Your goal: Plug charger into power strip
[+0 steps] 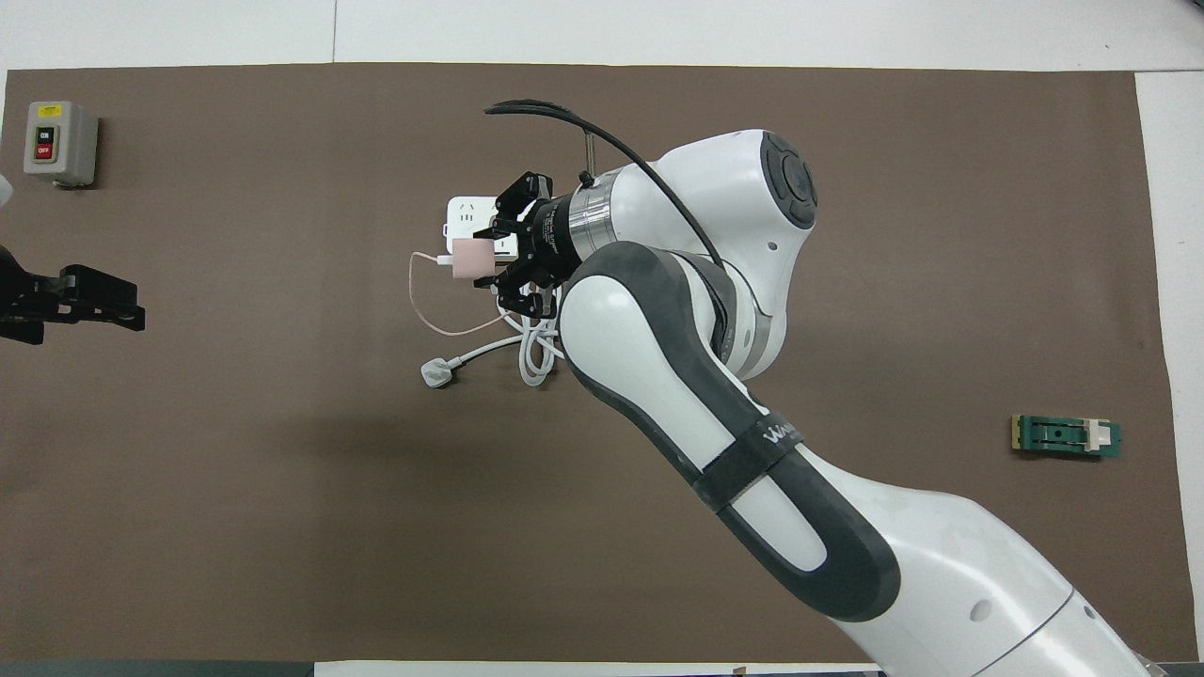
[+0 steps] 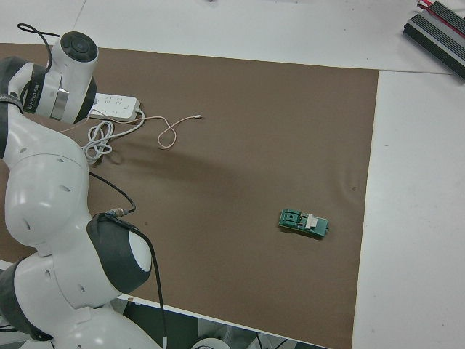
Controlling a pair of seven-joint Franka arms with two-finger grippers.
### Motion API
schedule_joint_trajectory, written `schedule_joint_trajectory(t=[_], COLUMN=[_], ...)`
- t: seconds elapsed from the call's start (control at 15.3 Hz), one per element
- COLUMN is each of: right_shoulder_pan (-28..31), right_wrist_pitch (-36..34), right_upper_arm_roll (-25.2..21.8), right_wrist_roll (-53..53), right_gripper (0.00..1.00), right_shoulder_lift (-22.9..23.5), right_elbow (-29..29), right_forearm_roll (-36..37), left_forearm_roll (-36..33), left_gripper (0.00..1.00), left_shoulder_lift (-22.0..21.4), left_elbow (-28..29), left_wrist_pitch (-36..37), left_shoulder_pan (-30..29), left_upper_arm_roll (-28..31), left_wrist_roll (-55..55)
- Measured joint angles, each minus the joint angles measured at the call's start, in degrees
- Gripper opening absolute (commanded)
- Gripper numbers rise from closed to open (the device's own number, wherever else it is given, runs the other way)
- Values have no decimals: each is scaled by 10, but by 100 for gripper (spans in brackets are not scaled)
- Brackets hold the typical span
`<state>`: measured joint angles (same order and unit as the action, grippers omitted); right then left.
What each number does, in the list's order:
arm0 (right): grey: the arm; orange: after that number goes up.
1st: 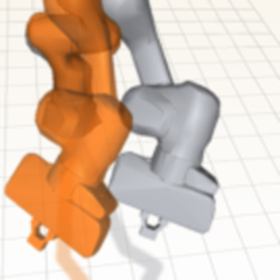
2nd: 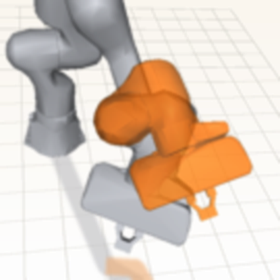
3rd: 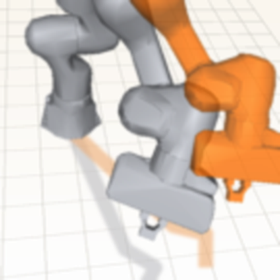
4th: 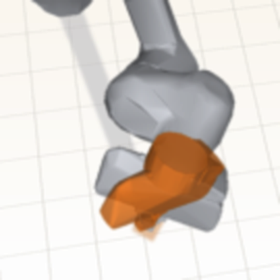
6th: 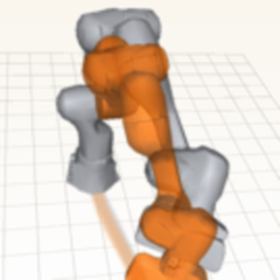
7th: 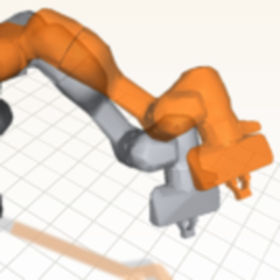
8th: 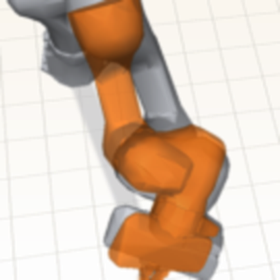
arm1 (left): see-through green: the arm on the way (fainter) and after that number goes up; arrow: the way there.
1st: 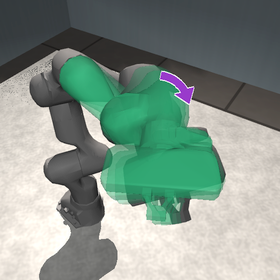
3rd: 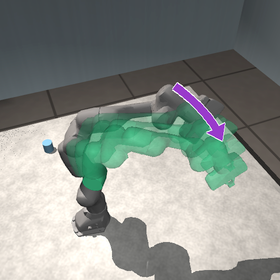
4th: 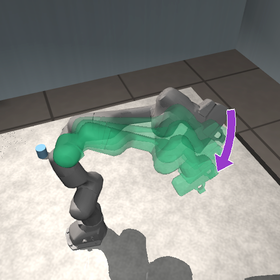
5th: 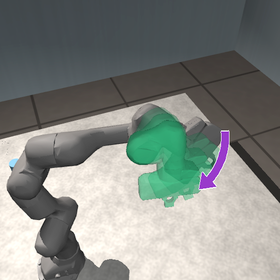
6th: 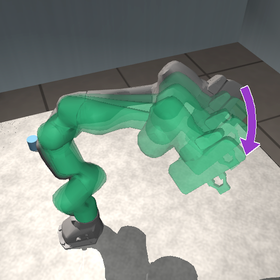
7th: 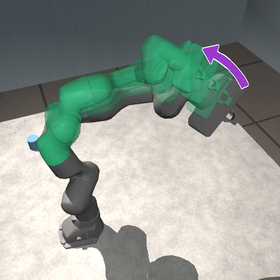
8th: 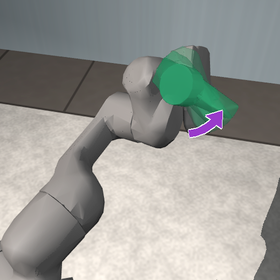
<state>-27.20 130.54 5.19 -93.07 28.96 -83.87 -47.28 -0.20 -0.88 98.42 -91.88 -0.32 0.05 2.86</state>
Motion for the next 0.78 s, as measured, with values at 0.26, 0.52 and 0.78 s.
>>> schedule_joint_trajectory(t=[0.26,0.52,0.78], right_shoulder_pan=[0,-1,2], right_wrist_pitch=[-3,-9,-15], right_upper_arm_roll=[-1,-1,-4], right_wrist_roll=[-2,-5,-6], right_gripper=[0,0,0], right_shoulder_lift=[5,6,6], right_elbow=[-2,-4,-3], right_forearm_roll=[0,1,5], left_forearm_roll=[0,0,0], left_gripper=[100,100,100], left_shoulder_lift=[0,0,0], left_elbow=[0,0,0], left_wrist_pitch=[0,0,0], left_shoulder_pan=[0,0,0], left_upper_arm_roll=[0,0,0], left_wrist_roll=[0,0,0])
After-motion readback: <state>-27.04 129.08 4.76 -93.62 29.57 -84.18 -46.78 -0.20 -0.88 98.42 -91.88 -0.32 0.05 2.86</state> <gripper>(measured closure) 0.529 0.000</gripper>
